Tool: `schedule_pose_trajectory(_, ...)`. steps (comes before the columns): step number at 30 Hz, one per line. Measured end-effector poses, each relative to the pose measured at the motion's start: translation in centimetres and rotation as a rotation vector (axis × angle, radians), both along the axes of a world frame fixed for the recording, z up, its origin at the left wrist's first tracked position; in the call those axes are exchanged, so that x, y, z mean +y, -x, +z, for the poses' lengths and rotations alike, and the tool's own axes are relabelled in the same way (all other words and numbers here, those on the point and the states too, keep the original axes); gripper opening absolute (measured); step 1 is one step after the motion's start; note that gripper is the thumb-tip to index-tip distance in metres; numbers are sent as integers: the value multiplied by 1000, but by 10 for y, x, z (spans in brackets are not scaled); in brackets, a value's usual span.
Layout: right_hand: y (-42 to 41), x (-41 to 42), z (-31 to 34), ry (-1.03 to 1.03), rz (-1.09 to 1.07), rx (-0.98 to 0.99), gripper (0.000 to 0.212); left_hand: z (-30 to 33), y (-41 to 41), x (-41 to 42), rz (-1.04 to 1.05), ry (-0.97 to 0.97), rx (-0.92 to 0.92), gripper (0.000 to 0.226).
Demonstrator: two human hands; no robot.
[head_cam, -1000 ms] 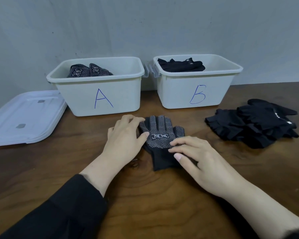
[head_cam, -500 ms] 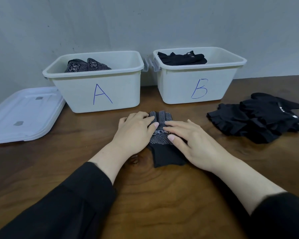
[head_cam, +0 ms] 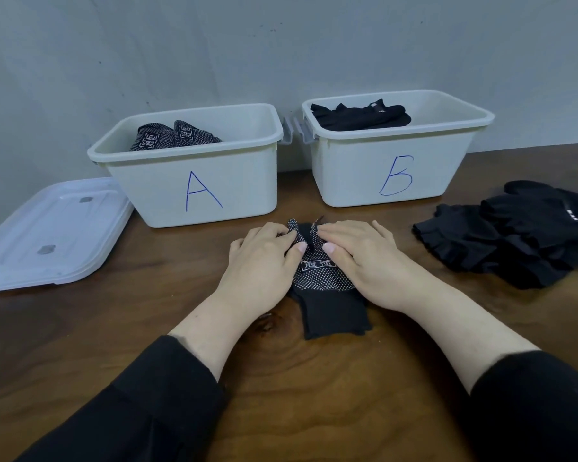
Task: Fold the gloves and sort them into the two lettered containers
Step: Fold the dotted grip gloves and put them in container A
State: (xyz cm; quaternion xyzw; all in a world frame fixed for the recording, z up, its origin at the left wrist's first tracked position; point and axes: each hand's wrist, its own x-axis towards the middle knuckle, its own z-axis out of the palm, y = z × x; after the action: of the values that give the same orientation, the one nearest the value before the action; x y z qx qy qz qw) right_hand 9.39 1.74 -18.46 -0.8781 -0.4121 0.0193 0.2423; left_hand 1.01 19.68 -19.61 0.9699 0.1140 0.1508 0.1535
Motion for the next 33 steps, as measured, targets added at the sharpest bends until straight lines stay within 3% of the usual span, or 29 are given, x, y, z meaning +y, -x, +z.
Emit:
schedule_pose_trajectory(18,-11,9,-3,67,-16,30,44,-3,-3,5,36,-7,56,50)
schedule_pose_trajectory(24,-18,13,-2,-102,80,26,42,-1,-4,8,-24,-1,83,54)
schedule_pose_trajectory(29,-20,16,-4,138,38,40,43,-4,-5,10,-17,-12,93,53)
schedule_pose_trajectory(33,-22,14,-3,-134,-27,-49,36,-3,-4,12,-2,28,45,45)
